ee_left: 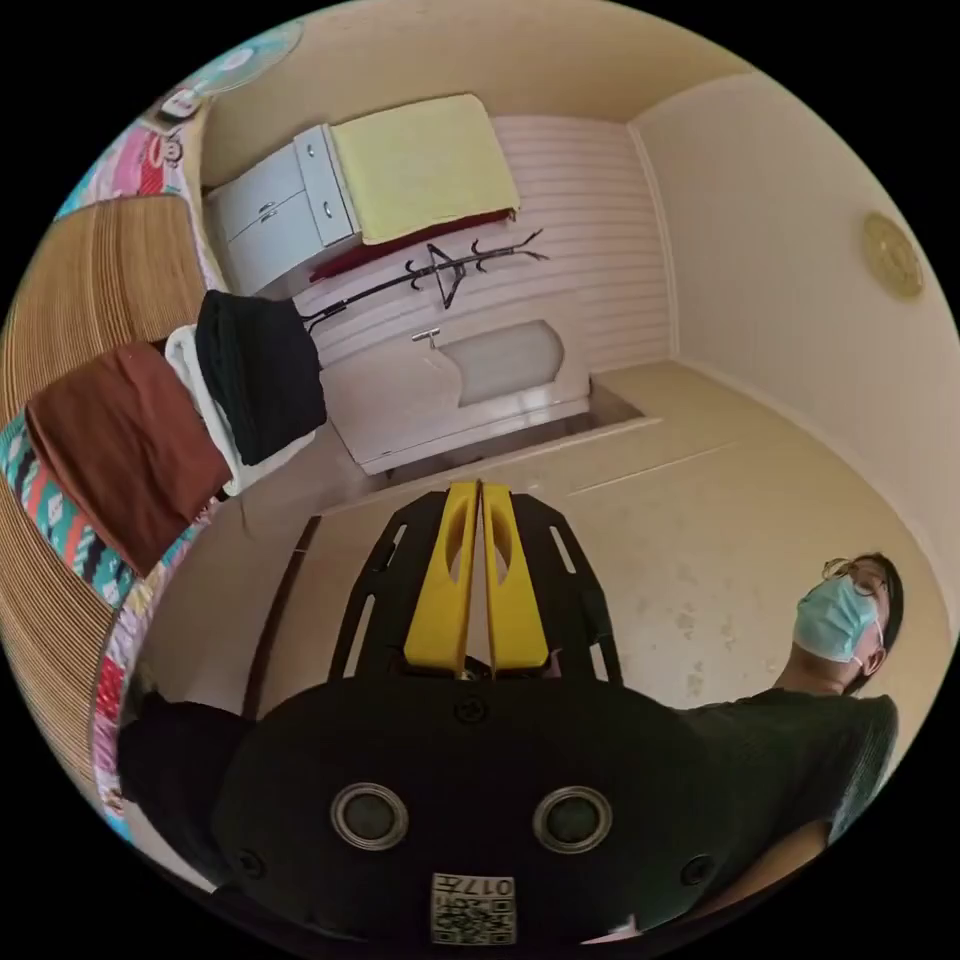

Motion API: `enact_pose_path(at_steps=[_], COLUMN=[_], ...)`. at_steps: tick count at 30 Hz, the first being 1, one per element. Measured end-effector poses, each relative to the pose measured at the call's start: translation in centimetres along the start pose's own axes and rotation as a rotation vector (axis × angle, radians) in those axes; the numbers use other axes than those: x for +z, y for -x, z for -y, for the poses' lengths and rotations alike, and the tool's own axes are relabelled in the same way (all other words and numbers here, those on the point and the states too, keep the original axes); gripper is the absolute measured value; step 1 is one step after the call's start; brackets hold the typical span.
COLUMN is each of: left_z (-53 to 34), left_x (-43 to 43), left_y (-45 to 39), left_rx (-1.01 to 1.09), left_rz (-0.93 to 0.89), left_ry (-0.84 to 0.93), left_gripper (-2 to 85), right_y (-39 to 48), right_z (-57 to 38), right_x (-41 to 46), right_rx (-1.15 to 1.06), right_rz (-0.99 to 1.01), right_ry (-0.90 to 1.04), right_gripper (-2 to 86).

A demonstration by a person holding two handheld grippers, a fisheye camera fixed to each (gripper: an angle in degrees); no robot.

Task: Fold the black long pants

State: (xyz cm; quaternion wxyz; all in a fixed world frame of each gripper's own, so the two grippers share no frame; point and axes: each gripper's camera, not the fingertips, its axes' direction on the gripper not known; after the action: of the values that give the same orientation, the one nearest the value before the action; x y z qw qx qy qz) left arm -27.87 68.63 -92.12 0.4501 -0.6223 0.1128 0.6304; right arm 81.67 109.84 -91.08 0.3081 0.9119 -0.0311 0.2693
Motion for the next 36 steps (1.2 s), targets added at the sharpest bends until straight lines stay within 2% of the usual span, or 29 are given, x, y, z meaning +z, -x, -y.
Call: enact_pose_path(at_steps=[3,7,10,13,16,17,20,24,27,30,33,36], left_z=[3.2,7.0,9.7,11.9,14.5,15.1,15.2,14.7,14.6,14.9,15.2,14.5], left_x=[3.0,5.2,6.6,8.8,13.1,14.1,14.6,15.2,15.7,15.8,15.5,14.9], left_y=[-3.2,-4.9,-5.6,-4.2,1.8,5.7,13.4,18.2,20.1,21.7,23.0,24.1], left_rx=[0.132,0.207,0.228,0.216,0.158,0.054,-0.148,-0.273,-0.284,-0.254,-0.274,-0.293], left_rz=[0.276,0.295,0.428,0.577,0.806,0.822,0.616,0.718,0.771,0.751,0.749,0.755], left_ry=[0.121,0.107,0.033,0.020,0.182,0.216,0.144,0.035,-0.009,-0.041,-0.076,-0.095], left_gripper=[-1.0,-0.9,-0.5,1.2,4.8,5.9,7.5,9.3,10.3,10.5,10.2,8.2], right_y=[-0.1,1.7,1.4,0.4,-1.0,-1.2,-1.4,0.6,2.7,5.4,8.2,10.3], right_z=[0.4,1.5,2.3,3.8,7.3,8.3,14.9,25.8,33.9,41.4,46.9,50.9], right_x=[-2.1,-3.5,-3.9,-4.6,-5.2,-5.2,-4.7,-2.9,-0.7,1.6,3.1,6.0], right_rx=[-0.001,-0.054,-0.073,-0.100,-0.090,-0.093,-0.133,-0.190,-0.241,-0.311,-0.384,-0.401], right_rz=[0.097,0.220,0.328,0.336,0.315,0.320,0.344,0.317,0.321,0.238,0.190,0.261], right_ry=[-0.113,-0.279,-0.330,-0.327,-0.340,-0.347,-0.345,-0.252,-0.095,0.057,0.058,0.110], right_gripper=[0.4,0.5,0.5,0.5,0.5,0.5,0.5,0.4,0.4,0.3,0.3,0.3])
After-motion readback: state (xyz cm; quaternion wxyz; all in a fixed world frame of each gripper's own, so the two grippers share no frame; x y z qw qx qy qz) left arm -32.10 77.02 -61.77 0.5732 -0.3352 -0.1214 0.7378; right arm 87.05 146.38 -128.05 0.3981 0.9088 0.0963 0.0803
